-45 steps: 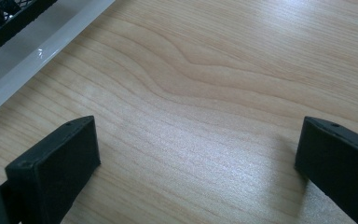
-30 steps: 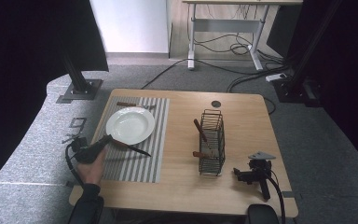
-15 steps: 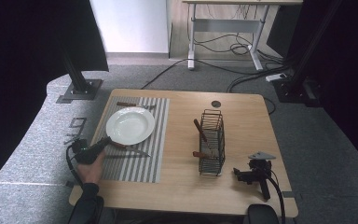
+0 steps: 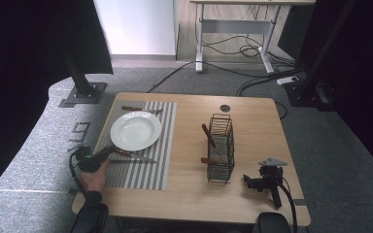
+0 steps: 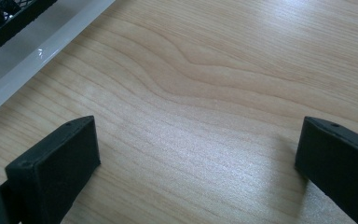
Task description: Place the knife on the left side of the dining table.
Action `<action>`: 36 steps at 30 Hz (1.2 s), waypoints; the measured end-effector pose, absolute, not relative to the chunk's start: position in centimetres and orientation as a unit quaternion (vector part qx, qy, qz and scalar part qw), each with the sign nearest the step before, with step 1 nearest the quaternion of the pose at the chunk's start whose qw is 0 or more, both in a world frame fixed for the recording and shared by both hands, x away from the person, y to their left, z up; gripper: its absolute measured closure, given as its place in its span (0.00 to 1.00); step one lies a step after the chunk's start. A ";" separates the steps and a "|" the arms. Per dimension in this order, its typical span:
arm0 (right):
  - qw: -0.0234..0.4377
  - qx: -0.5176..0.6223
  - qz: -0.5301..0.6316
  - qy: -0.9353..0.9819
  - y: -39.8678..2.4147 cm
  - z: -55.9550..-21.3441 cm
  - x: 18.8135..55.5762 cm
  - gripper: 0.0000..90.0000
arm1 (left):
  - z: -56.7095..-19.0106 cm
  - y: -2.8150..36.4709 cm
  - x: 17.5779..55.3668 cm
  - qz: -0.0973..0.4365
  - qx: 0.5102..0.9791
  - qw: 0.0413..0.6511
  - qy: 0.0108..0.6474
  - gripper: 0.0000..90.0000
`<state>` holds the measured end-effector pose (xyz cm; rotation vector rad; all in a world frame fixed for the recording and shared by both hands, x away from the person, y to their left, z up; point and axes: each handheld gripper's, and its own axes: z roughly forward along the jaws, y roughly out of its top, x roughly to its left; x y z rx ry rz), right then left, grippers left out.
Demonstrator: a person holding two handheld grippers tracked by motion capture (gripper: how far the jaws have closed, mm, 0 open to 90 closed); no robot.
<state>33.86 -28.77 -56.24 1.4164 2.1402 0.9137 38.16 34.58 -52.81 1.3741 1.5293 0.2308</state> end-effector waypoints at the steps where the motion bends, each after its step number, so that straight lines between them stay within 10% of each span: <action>1: 0.207 0.509 0.328 0.769 -28.8 -56.2 33.9 0.00 | -53.0 34.7 38.2 0.099 0.576 0.505 0.635 0.64; 36: 0.207 0.509 0.328 0.768 -28.8 -56.2 33.9 0.00 | -54.8 35.4 39.6 0.121 0.628 0.426 0.640 0.60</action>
